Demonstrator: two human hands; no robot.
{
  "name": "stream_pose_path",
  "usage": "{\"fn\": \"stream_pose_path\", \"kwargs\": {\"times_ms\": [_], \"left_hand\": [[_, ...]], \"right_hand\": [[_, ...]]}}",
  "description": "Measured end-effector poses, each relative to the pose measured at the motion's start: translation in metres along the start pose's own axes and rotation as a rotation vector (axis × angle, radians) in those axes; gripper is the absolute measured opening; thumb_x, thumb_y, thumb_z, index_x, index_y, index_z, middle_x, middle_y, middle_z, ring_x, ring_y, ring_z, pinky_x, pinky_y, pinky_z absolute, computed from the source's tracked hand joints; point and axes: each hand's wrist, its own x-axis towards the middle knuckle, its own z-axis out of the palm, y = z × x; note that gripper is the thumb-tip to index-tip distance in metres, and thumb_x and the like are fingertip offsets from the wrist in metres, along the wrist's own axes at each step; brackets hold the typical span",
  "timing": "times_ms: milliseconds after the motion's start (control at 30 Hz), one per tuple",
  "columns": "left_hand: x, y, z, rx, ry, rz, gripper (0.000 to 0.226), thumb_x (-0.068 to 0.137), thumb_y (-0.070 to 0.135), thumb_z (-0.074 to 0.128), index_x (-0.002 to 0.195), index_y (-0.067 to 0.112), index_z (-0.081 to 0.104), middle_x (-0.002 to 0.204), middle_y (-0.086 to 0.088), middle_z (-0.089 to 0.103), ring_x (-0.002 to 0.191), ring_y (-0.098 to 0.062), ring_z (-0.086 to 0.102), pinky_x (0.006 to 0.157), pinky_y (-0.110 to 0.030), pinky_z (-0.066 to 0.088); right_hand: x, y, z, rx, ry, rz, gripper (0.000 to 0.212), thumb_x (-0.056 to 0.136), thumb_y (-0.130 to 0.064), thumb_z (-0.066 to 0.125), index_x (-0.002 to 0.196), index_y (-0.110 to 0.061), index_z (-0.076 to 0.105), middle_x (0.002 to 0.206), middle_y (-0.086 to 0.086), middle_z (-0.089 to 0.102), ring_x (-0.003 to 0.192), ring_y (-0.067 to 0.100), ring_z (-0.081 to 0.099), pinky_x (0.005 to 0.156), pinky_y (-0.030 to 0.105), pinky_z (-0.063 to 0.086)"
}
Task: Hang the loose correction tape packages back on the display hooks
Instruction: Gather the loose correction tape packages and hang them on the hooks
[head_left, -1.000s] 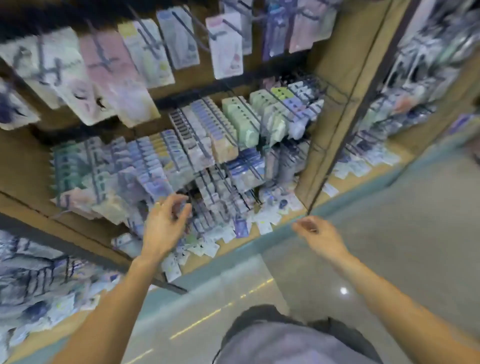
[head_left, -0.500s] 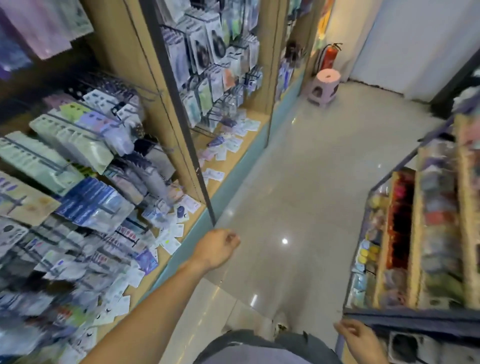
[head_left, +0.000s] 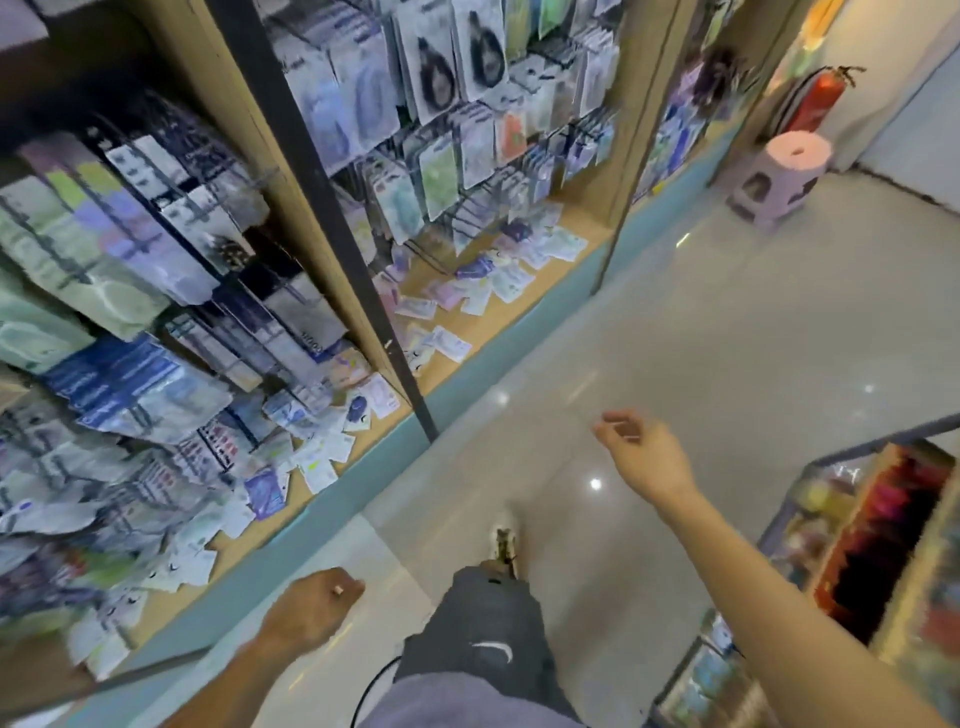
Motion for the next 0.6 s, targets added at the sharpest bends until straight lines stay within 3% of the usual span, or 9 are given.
{"fn": "stream_pose_path", "kwargs": {"times_ms": [100, 233, 367, 500, 600], "left_hand": [[0.023, 0.039, -0.014, -0.084, 0.032, -0.075, 0.027, 0.104, 0.047, 0.058, 0.081, 0.033, 0.065, 0.105, -0.002, 0.075, 0.109, -0.025, 0.068, 0.091, -0.029, 0.048], [0.099, 0.161, -0.050, -0.193, -0.008, -0.064, 0.022, 0.105, 0.038, 0.059, 0.089, 0.025, 0.067, 0.102, -0.009, 0.073, 0.112, -0.033, 0.069, 0.087, -0.030, 0.047], [0.186, 0.336, -0.101, -0.206, -0.047, 0.101, 0.028, 0.105, 0.041, 0.051, 0.094, 0.023, 0.069, 0.114, -0.008, 0.071, 0.112, -0.032, 0.065, 0.087, -0.032, 0.048], [0.216, 0.519, -0.167, -0.240, -0.015, 0.333, 0.030, 0.103, 0.041, 0.054, 0.109, 0.020, 0.075, 0.117, -0.005, 0.074, 0.114, -0.026, 0.065, 0.094, -0.031, 0.048], [0.243, 0.613, -0.195, -0.242, 0.040, 0.425, 0.032, 0.100, 0.044, 0.056, 0.112, 0.021, 0.075, 0.116, -0.004, 0.076, 0.113, -0.026, 0.067, 0.101, -0.036, 0.051]], "right_hand": [[0.065, -0.008, -0.016, -0.051, -0.048, -0.023, 0.025, 0.098, -0.038, 0.065, 0.117, -0.022, 0.067, 0.103, 0.004, 0.069, 0.097, 0.022, 0.066, 0.086, 0.031, 0.048], [0.138, 0.011, -0.057, -0.128, -0.083, 0.098, 0.027, 0.097, -0.044, 0.064, 0.118, -0.026, 0.065, 0.105, 0.000, 0.069, 0.100, 0.023, 0.067, 0.092, 0.041, 0.053], [0.193, 0.034, -0.126, -0.164, -0.060, 0.227, 0.025, 0.098, -0.038, 0.065, 0.117, -0.021, 0.064, 0.105, 0.006, 0.069, 0.092, 0.024, 0.065, 0.084, 0.036, 0.049], [0.248, 0.047, -0.198, -0.159, 0.031, 0.360, 0.027, 0.096, -0.038, 0.069, 0.114, -0.018, 0.067, 0.105, 0.008, 0.071, 0.093, 0.026, 0.066, 0.091, 0.042, 0.052], [0.309, 0.048, -0.238, -0.158, 0.060, 0.384, 0.028, 0.095, -0.033, 0.070, 0.115, -0.013, 0.068, 0.105, 0.012, 0.071, 0.095, 0.029, 0.066, 0.089, 0.042, 0.052]]}}
